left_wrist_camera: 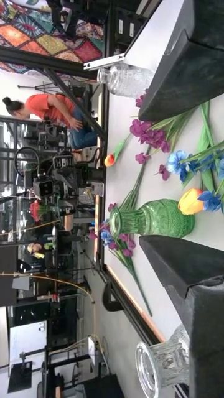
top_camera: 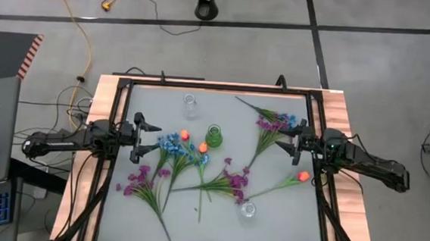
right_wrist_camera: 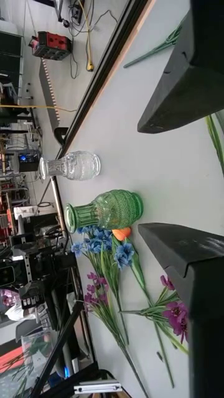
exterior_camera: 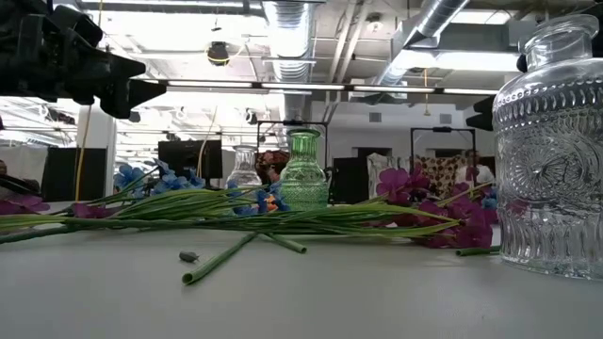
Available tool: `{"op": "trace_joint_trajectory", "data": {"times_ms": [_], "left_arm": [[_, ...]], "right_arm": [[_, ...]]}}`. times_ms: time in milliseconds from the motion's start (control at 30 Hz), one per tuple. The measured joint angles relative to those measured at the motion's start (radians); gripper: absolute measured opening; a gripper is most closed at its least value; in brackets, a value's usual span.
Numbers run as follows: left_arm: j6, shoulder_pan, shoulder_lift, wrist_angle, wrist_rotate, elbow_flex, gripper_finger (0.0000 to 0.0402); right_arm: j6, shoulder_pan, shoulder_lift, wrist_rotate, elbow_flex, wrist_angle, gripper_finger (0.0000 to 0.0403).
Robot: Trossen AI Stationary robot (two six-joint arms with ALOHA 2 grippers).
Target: Sort flowers into vase by color
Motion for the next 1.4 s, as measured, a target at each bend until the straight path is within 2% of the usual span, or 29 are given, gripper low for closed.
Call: {"op": "trace_joint_trajectory", "data": {"times_ms": [467, 667, 867, 1167, 1267, 1400], "left_arm": [[0.000, 0.000, 0.000, 0.000, 0.000, 0.000, 0.0302], [-0.042, 0.000, 0.000, 0.000, 0.000, 0.000, 0.0302], [-0.052, 0.000, 0.000, 0.000, 0.000, 0.000, 0.0302], [-0.055, 0.000, 0.000, 0.000, 0.000, 0.000, 0.0302], [-0.084, 0.000, 0.000, 0.000, 0.001, 0.000, 0.0302], [-0.161, 0.000, 0.000, 0.000, 0.003, 0.000, 0.0302]], "right_arm": [[-0.005, 0.000, 0.000, 0.000, 0.000, 0.000, 0.0276], [-0.283, -0.002, 0.000, 0.001, 0.000, 0.000, 0.0276], [-0.418, -0.002, 0.000, 0.000, 0.000, 0.000, 0.0276], [-0.393, 0.000, 0.000, 0.000, 0.000, 0.001, 0.0276], [-0.257, 0.000, 0.000, 0.000, 0.000, 0.002, 0.0276], [0.022, 0.000, 0.000, 0.000, -0.002, 0.027, 0.0276]]}}
